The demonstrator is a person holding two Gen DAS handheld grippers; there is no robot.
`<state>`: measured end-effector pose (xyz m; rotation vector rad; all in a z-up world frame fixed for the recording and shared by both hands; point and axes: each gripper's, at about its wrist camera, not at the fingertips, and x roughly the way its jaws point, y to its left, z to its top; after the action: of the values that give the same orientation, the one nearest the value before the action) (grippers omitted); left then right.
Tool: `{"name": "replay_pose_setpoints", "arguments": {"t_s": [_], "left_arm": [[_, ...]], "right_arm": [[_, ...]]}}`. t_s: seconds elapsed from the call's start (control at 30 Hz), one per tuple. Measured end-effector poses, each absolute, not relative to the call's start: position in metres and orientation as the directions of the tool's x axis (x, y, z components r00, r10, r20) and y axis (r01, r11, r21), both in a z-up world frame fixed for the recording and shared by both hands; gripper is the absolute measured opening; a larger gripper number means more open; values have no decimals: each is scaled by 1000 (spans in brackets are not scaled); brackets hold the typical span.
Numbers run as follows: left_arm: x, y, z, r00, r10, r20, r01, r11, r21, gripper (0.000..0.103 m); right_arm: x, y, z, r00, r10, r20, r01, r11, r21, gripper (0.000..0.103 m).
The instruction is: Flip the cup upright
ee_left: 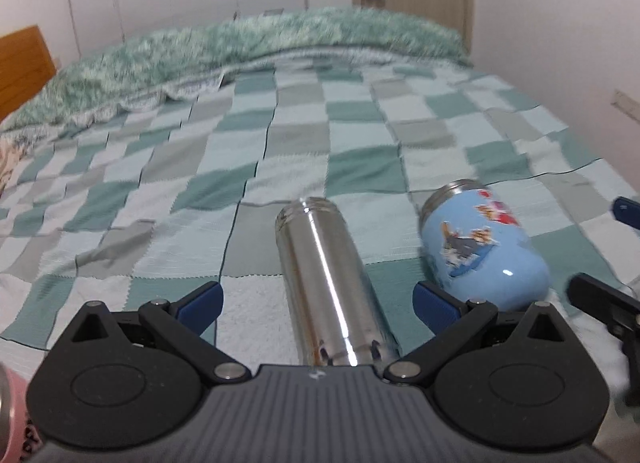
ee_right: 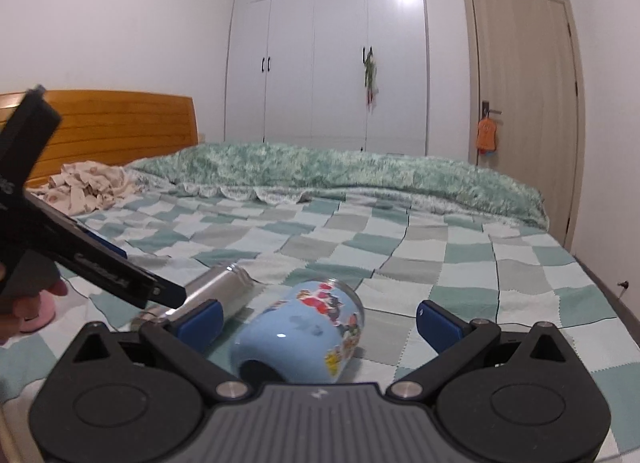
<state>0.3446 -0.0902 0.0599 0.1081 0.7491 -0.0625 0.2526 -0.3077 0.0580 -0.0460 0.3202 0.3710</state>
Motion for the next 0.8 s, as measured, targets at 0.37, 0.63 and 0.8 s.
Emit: {"name": "replay_pose_setpoints", "arguments": {"t_s": [0.37, 0.63, 0.8], "left_arm": [[403, -86, 18, 540, -33, -841, -4, 999, -42, 64], [370, -79, 46, 563, -65, -824, 9, 997, -72, 64], [329, -75, 78, 611, -98, -786, 45, 995, -89, 64]], "right_arm": [[275, -326, 46, 861, 369, -349, -354, 929, 109, 103], [248, -324, 60, 862, 380, -335, -363, 925, 115, 103], [218, -315, 76, 866, 390, -313, -373, 921, 116, 103]]}}
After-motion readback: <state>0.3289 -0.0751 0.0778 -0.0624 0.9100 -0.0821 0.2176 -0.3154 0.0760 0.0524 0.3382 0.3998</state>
